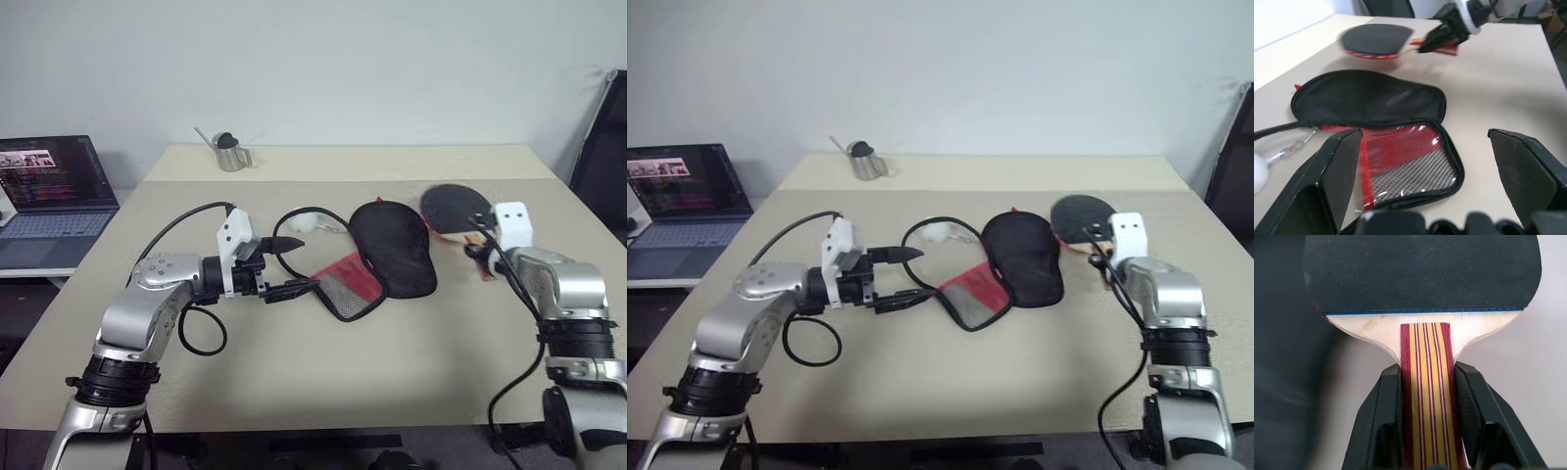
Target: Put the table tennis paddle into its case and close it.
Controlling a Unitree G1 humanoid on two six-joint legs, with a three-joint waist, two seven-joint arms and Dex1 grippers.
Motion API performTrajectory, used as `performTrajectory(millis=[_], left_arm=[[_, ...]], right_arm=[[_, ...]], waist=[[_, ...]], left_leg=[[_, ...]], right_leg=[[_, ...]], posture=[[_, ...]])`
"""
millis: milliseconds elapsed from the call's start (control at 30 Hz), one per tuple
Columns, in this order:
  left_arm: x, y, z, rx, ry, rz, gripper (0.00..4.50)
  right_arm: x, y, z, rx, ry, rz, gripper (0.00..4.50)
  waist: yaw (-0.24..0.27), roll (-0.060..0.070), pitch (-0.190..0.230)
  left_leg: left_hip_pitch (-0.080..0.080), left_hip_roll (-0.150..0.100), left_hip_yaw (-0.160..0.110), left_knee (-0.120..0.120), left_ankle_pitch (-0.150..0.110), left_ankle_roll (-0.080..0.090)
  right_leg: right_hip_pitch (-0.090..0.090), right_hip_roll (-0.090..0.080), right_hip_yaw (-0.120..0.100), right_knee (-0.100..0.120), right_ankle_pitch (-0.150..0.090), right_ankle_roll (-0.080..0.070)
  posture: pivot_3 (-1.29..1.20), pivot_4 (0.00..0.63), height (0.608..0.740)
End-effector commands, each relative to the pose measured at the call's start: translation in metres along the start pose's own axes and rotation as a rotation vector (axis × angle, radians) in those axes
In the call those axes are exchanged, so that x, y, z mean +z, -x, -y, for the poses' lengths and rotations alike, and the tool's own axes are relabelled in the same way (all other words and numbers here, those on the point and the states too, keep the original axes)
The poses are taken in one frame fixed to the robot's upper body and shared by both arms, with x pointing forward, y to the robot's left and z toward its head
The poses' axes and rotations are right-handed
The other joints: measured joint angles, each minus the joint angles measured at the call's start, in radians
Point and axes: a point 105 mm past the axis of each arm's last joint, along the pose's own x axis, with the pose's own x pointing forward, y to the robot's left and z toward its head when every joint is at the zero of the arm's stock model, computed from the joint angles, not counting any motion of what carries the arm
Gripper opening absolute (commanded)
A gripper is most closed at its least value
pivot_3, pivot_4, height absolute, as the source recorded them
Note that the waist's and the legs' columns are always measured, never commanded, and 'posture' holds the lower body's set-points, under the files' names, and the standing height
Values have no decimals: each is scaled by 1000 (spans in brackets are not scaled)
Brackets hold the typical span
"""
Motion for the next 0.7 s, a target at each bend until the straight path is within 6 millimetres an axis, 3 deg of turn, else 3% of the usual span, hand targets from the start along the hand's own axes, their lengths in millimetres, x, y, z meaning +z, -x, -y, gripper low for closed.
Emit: performTrajectory(millis=[33,167,300,700], left_arm=[[13,9,2,2,-42,29,4500],[10,12,1,14,-38,16,4500],[9,11,3,19,-39,17,4500],[9,11,3,23,-45,10,4500]], right_arm=[[33,10,-27,58,9,93,1111],[33,5,-52,106,6,89,1111],[18,-6,-77,145,10,60,1111],[-6,-30,-89,117,25,18,1111]], waist=[[4,0,0],[10,0,0],[10,0,0],[9,1,0]], left_leg=[[0,0,0,0,0,0],[0,-1,0,0,0,0],[0,-1,0,0,0,0],[0,-1,-1,0,0,0]], right_leg=[[0,0,0,0,0,0],[0,-1,-1,0,0,0],[0,-1,-1,0,0,0],[0,-2,-2,0,0,0]], posture=[[0,150,740],[0,150,740],[0,150,740],[0,150,740]])
